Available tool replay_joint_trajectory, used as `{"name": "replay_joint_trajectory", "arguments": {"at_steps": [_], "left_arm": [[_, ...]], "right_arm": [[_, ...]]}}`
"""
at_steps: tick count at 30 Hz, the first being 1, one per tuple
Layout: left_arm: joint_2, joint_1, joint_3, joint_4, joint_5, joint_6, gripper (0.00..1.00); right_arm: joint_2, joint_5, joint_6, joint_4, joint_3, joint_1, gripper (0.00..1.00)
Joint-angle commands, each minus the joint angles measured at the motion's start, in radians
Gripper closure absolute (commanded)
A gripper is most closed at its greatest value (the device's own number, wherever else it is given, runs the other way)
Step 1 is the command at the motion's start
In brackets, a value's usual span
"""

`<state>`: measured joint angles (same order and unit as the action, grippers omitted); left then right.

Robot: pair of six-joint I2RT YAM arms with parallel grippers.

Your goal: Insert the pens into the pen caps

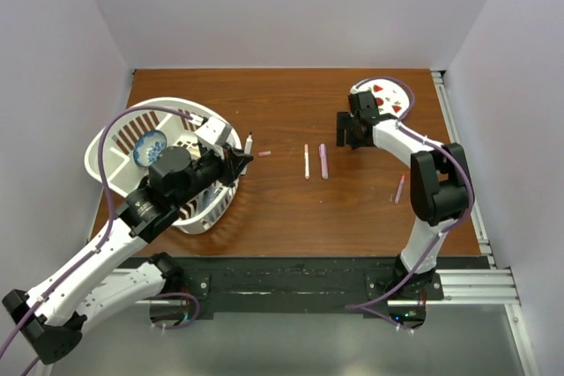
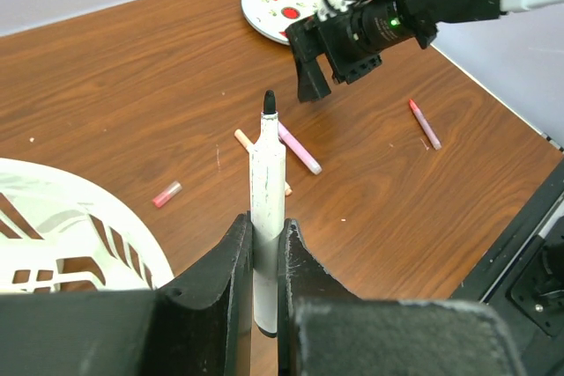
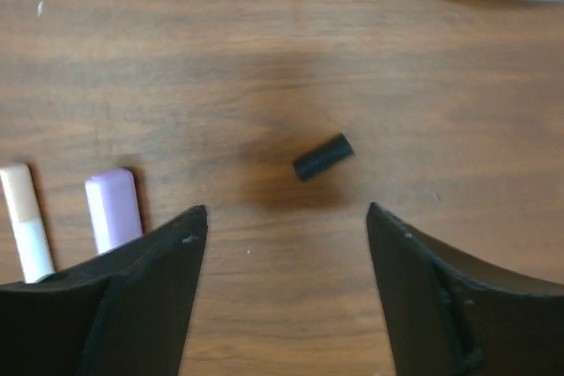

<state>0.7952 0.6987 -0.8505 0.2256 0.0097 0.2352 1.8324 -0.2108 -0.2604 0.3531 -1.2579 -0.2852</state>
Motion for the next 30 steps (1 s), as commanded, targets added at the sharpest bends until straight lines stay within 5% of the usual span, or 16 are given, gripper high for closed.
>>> {"name": "replay_joint_trajectory", "arguments": {"at_steps": [1,6,15,30], "left_arm": [[-0.034,-0.005,0.013,-0.011,-0.014,-0.039,1.0],[-0.031,-0.004,0.018,-0.011,0.022,-0.039,1.0],[-0.045,-0.005,0.021,-0.015,0.015,-0.037,1.0],[-0.042,-0.005,0.022,-0.019,0.004,-0.034,1.0]], "right_arm": [[0.039,0.174,0.254,0.027,-0.096,0.014,0.19],[0.103,0.152,0.348,0.066,-0.164,0.052,0.14],[0.195,0.347,0.403,0.106,-0.227,0.11,0.17],[0.133,0.358,0.3,0.109,-0.158,0.116,0.36]]}}
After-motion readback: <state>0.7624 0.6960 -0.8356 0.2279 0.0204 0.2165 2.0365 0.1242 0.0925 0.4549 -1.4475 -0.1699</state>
